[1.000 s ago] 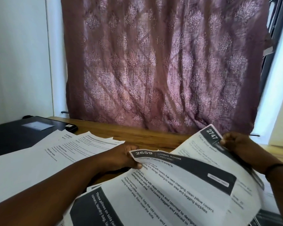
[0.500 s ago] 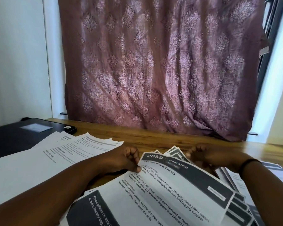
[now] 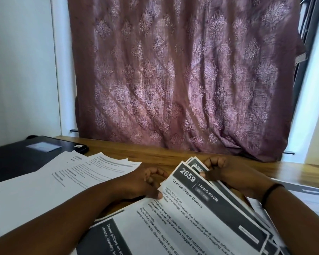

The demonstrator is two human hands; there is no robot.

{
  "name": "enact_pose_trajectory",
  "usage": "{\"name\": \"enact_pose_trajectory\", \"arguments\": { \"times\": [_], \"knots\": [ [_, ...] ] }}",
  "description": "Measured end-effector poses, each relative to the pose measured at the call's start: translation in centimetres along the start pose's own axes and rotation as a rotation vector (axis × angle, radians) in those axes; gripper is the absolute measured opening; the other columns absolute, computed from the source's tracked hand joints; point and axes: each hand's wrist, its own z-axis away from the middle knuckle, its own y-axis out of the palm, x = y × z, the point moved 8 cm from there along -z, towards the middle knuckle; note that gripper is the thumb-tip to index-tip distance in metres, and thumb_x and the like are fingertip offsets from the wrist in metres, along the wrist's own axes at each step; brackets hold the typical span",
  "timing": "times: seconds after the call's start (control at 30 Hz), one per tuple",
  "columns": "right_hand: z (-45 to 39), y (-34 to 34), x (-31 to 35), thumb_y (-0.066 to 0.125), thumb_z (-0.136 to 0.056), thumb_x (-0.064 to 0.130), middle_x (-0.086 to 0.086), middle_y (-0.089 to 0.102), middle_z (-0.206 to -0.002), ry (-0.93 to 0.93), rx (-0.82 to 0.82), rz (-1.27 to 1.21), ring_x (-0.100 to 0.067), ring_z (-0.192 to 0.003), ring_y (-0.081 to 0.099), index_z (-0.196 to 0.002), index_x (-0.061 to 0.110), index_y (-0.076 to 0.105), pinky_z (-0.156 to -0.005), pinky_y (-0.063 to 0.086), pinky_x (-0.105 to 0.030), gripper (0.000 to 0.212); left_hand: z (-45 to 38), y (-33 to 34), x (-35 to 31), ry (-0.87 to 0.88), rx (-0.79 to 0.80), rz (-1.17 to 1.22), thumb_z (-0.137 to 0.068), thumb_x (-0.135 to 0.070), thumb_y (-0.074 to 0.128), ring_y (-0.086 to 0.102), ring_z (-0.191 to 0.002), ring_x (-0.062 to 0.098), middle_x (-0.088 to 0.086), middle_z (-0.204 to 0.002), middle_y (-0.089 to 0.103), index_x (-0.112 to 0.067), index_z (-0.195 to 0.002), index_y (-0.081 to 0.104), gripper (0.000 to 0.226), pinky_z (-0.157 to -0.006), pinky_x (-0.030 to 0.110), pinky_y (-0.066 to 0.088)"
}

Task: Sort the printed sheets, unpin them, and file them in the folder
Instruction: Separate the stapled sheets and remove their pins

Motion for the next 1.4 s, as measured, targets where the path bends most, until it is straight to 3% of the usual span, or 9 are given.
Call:
{"name": "enact_pose_trajectory", "arguments": {
  "times": [0.1,0.2,0.3,0.37,0.53,0.77,0.93,1.07,1.4],
  "knots": [
    [0.5,1.0,-0.7,0.089,-0.054,0.051,-0.03,0.067,-0.107,0.076,0.099,0.054,-0.043,-0.09,0.057,-0.101,0.008,0.071,-0.081,0.038,-0.046,0.066,0.4,0.4,-0.5,0.016,0.005,-0.063,-0.082,0.0,0.07,0.07,-0.088,0.019,0.012,-0.105,0.071,-0.013,-0.103,0.067,0.025,-0.079,0.029,0.057],
    [1.6,1.4,-1.0,0.084,-0.06,0.054,-0.024,0.068,-0.111,0.125,0.255,-0.019,-0.046,-0.102,0.06,-0.108,0.009,0.072,-0.09,0.044,-0.052,0.066,0.5,0.1,-0.3,0.009,-0.014,-0.084,-0.08,-0.002,0.073,0.069,-0.095,0.028,0.015,-0.109,0.07,-0.012,-0.096,0.071,0.019,-0.089,0.04,0.055],
    [2.0,0.3,-0.6,0.072,-0.048,0.079,-0.011,0.073,-0.082,0.16,0.208,-0.153,-0.016,-0.054,0.062,-0.085,0.01,0.075,-0.041,0.043,-0.02,0.078,0.3,0.2,-0.4,0.03,-0.003,-0.11,-0.078,0.001,0.072,0.069,-0.098,0.023,0.006,-0.104,0.073,-0.007,-0.103,0.071,0.025,-0.09,0.036,0.055],
    [1.2,-1.7,-0.8,0.065,-0.049,0.083,-0.008,0.072,-0.076,0.112,-0.005,-0.046,-0.011,-0.044,0.054,-0.078,0.012,0.072,-0.038,0.033,-0.018,0.077,0.5,0.1,-1.0,0.076,-0.031,-0.184,-0.078,0.001,0.073,0.069,-0.085,0.012,-0.002,-0.088,0.074,-0.015,-0.085,0.073,0.018,-0.083,0.03,0.055],
    [0.4,-1.5,-2.7,0.075,-0.074,0.047,0.003,0.058,-0.061,0.132,-0.084,0.322,-0.007,-0.047,0.048,-0.082,0.018,0.07,-0.045,0.038,-0.02,0.031,0.6,-0.1,-1.8,0.198,-0.07,-0.285,-0.075,-0.002,0.077,0.067,-0.081,0.015,0.006,-0.085,0.073,-0.021,-0.07,0.07,0.021,-0.081,0.03,0.053],
    [-0.6,1.5,-2.9,0.089,-0.053,0.045,0.004,0.076,-0.092,0.1,0.074,0.365,-0.017,-0.087,0.07,-0.09,0.024,0.074,-0.084,0.055,-0.033,0.045,1.1,-0.3,-2.4,0.248,-0.14,-0.135,-0.075,-0.002,0.075,0.068,-0.079,0.022,0.016,-0.089,0.073,-0.024,-0.066,0.075,0.024,-0.078,0.032,0.053],
    [-0.7,-0.1,-1.1,0.084,-0.068,0.004,-0.004,0.076,-0.082,-0.004,-0.068,0.137,-0.009,-0.066,0.067,-0.096,0.007,0.067,-0.061,0.051,-0.02,0.033,1.3,-0.5,-2.9,0.234,-0.181,-0.168,-0.076,-0.004,0.076,0.064,-0.069,0.012,0.001,-0.074,0.071,-0.027,-0.066,0.072,0.025,-0.068,0.029,0.051],
    [-0.1,0.0,0.3,0.081,-0.073,0.005,-0.005,0.076,-0.081,-0.065,-0.073,0.161,-0.01,-0.063,0.065,-0.102,0.01,0.063,-0.057,0.05,-0.02,0.034,1.3,-0.3,-2.8,0.191,-0.173,-0.119,-0.076,0.006,0.073,0.06,-0.056,0.005,-0.004,-0.062,0.068,-0.022,-0.062,0.068,0.032,-0.054,0.017,0.048],
    [1.0,-1.3,2.2,0.079,-0.077,0.016,0.014,0.066,-0.06,-0.209,-0.2,0.338,0.002,-0.051,0.053,-0.073,0.016,0.064,-0.054,0.037,-0.013,0.015,1.6,-0.7,-3.1,0.253,-0.197,-0.182,-0.078,0.001,0.073,0.068,-0.081,0.02,0.011,-0.087,0.072,-0.012,-0.074,0.071,0.014,-0.076,0.03,0.053]
  ]
}}
